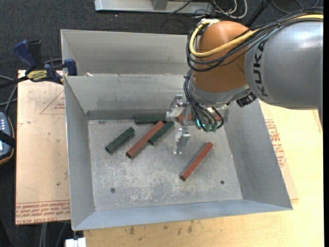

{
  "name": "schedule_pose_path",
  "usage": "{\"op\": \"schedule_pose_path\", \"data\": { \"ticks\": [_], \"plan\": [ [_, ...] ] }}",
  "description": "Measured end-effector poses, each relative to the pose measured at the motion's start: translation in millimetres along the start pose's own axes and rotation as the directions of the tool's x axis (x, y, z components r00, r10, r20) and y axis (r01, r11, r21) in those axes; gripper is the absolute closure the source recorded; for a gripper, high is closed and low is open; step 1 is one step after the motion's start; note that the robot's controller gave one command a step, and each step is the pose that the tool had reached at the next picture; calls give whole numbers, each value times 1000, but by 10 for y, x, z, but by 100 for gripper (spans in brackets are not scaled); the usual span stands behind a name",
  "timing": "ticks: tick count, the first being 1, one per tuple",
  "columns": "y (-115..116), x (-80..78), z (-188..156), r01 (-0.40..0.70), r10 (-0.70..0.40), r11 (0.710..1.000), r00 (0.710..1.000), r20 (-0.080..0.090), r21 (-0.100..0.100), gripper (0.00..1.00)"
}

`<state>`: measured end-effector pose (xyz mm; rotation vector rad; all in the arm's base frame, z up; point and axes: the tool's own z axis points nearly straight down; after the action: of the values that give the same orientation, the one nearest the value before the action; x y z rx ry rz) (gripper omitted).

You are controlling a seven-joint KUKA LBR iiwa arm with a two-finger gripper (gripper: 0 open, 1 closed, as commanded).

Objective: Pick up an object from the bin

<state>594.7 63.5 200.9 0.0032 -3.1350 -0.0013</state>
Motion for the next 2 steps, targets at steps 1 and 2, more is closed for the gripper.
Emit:
{"op": "schedule_pose_path", "data": {
  "ticks": [1,2],
  "plan": [
    [-3,-16,-46,-1,1,1000,1000,8,0,0],
    [100,-166,196,61,-61,998,998,16,1,0]
  ]
}}
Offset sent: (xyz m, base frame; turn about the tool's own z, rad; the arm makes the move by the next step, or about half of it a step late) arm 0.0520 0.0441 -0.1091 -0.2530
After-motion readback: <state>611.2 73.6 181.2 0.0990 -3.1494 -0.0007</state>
